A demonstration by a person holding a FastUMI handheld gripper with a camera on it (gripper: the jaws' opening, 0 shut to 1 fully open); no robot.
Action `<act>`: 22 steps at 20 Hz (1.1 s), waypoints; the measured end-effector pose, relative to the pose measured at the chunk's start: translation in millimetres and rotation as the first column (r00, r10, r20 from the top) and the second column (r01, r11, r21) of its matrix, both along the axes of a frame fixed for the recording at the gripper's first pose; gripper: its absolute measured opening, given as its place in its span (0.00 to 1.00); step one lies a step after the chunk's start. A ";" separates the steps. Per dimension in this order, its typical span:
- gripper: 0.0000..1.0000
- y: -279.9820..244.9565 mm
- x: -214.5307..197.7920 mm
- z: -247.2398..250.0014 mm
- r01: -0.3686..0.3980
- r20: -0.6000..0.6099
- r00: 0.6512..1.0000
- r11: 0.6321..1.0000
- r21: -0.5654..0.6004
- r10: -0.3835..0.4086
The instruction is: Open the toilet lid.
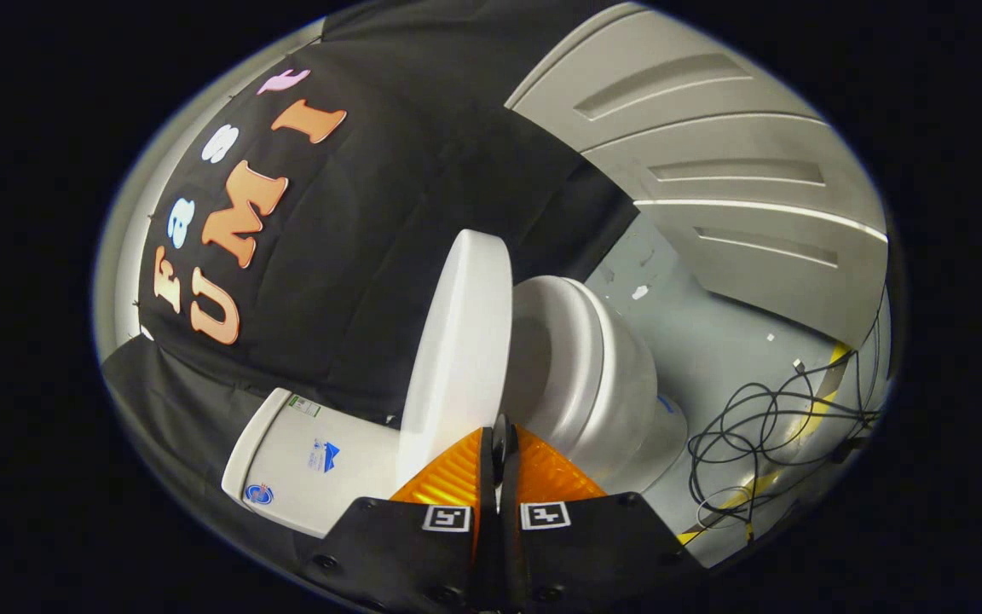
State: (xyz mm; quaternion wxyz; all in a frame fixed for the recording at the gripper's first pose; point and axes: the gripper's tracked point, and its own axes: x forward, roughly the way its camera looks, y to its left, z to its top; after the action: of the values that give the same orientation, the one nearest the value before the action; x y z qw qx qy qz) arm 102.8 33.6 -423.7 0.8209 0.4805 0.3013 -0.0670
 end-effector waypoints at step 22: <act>0.08 53.7 45.9 134.3 -0.099 0.067 0.989 0.933 -0.345 0.130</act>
State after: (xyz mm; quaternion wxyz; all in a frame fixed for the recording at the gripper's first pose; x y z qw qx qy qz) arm 148.7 87.3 -289.4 0.9066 0.3155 0.2759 -0.0485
